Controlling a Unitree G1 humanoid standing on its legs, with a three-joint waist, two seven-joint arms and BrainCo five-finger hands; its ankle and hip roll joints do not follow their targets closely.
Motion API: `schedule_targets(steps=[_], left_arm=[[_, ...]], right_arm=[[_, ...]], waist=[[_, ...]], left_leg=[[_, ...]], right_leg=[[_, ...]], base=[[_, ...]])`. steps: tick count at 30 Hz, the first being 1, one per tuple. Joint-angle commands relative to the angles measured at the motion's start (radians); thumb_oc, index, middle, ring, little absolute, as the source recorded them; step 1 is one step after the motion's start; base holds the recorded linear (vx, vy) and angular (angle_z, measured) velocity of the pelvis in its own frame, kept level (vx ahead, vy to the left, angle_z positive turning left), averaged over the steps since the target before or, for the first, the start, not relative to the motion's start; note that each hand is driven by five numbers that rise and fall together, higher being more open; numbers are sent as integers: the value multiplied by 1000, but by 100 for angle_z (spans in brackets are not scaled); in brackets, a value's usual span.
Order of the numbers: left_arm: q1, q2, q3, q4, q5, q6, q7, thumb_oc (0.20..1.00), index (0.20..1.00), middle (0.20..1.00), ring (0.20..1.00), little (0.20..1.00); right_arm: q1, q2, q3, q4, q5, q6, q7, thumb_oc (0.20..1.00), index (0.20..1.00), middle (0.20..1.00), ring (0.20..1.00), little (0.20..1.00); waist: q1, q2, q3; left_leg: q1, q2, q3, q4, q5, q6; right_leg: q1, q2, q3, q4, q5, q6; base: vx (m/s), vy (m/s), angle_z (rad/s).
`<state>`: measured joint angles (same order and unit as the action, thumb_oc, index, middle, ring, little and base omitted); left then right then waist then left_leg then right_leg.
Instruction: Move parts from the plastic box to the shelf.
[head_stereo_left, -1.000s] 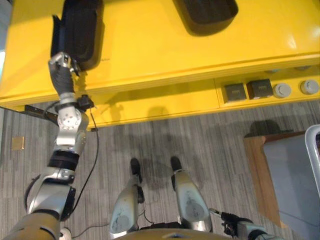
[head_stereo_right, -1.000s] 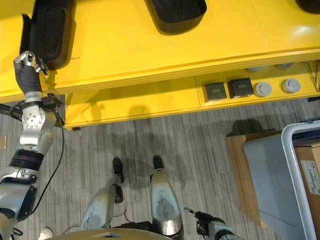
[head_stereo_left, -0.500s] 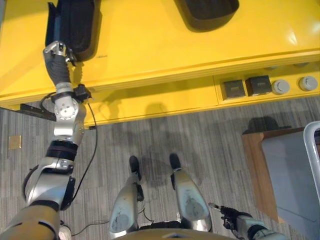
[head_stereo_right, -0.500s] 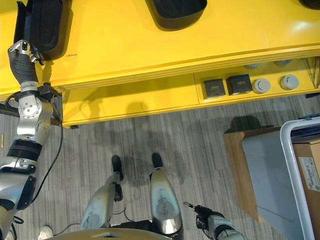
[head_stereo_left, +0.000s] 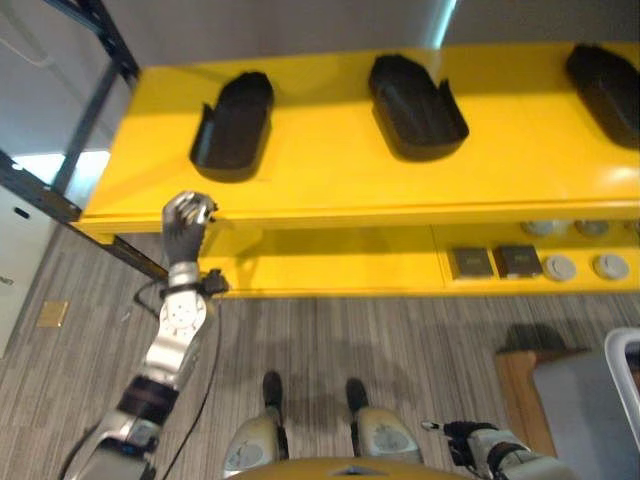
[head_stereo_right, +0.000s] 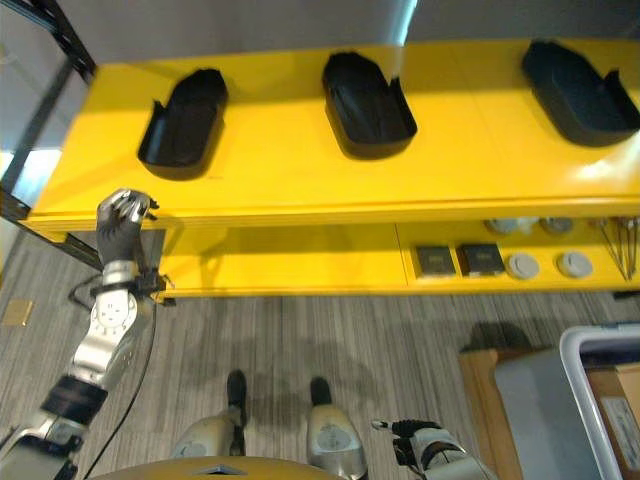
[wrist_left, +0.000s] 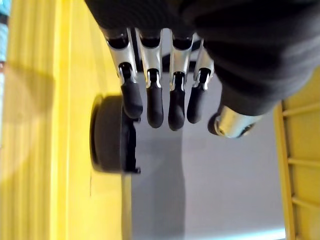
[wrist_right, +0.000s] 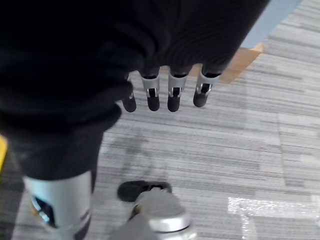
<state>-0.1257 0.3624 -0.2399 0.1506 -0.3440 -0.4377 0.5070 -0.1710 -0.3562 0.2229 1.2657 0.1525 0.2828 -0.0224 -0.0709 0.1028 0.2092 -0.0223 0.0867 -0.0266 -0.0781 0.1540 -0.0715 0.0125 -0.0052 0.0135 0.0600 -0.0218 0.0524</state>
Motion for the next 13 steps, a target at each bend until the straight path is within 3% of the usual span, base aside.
schedule_targets(steps=[1,5,9,13], left_arm=[[-9,-6,36,52,-56,35,-67,1000,1000,1000,1000,1000],[40,-32,8,206,-72,57,-88,1000,1000,1000,1000,1000],[81,-73,-6,458,3,9,-148,1000,1000,1000,1000,1000],[97,-110,3,598,-73,57,-197,1000,1000,1000,1000,1000]], right_arm=[[-3,11,-3,49,34,78,44,1000,1000,1000,1000,1000],[-9,27,-1,66,93,75,71,1000,1000,1000,1000,1000],[7,48,-12,85,104,72,112,1000,1000,1000,1000,1000],[21,53,-16,93,135,95,117,1000,1000,1000,1000,1000]], waist=[[53,-64,-47],[68,-64,-62],[72,-69,-67],[72,-74,-71]], left_leg=[[44,-92,-26,29,-105,49],[47,-92,-38,0,-87,46],[42,-92,-31,-9,-81,45],[46,-91,-19,-9,-88,46]], right_leg=[[15,-39,0,-119,129,-7],[23,-32,-8,-121,126,-3],[27,-37,-21,-125,123,0],[30,-45,-25,-131,122,6]], base=[[-13,-26,26],[-93,-3,16],[-94,23,2],[-59,22,-1]])
